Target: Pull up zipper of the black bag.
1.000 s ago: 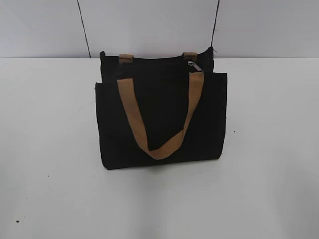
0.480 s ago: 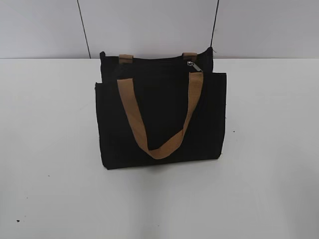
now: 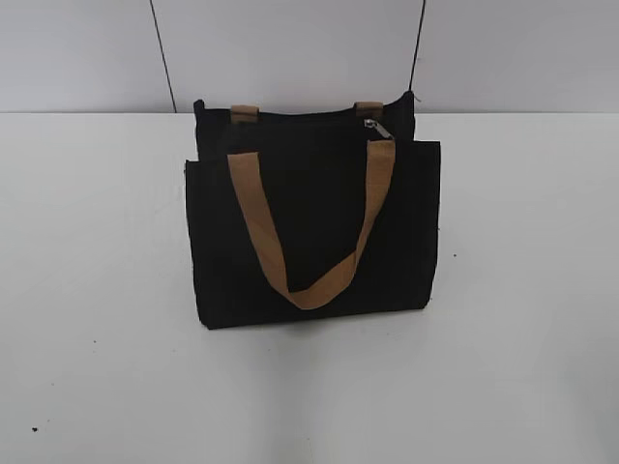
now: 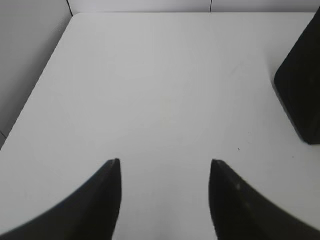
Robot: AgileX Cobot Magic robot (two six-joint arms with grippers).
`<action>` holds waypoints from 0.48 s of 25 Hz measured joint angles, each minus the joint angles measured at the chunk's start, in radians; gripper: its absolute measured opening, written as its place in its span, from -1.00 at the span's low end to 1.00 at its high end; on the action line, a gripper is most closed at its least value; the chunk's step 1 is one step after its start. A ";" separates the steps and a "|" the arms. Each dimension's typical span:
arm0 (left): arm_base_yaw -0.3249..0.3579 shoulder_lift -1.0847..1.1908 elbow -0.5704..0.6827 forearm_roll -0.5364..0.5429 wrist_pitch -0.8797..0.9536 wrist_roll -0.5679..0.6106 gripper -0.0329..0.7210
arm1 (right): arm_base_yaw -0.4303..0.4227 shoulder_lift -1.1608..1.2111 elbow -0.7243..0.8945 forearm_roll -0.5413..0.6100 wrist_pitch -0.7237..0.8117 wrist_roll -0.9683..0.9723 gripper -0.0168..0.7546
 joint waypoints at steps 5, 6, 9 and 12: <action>0.004 -0.004 0.001 0.000 0.000 0.000 0.19 | 0.000 -0.071 0.000 0.001 0.000 0.000 0.48; 0.006 -0.005 0.001 0.000 0.000 0.000 0.19 | 0.000 -0.071 0.000 0.001 -0.001 0.000 0.48; 0.011 -0.005 0.001 0.000 0.000 0.000 0.19 | 0.000 -0.071 0.000 0.006 -0.001 0.000 0.48; 0.011 -0.005 0.001 0.000 0.000 0.000 0.16 | 0.000 -0.071 0.000 0.006 -0.001 0.000 0.48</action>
